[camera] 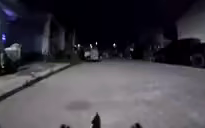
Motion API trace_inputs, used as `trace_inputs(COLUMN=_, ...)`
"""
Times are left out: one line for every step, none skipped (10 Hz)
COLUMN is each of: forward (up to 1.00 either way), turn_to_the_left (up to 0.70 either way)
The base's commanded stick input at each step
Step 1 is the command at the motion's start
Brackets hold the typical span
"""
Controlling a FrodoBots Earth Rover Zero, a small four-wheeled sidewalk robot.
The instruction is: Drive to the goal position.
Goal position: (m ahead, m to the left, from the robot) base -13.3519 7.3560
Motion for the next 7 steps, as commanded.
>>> trace_inputs(forward=0.85, turn_to_the_left=0.0)
trace_inputs(forward=0.85, turn_to_the_left=0.0)
trace_inputs(forward=0.85, turn_to_the_left=0.0)
trace_inputs(forward=0.85, turn_to_the_left=0.0)
trace_inputs(forward=0.85, turn_to_the_left=0.0)
trace_inputs(forward=0.85, turn_to_the_left=0.0)
trace_inputs(forward=0.85, turn_to_the_left=0.0)
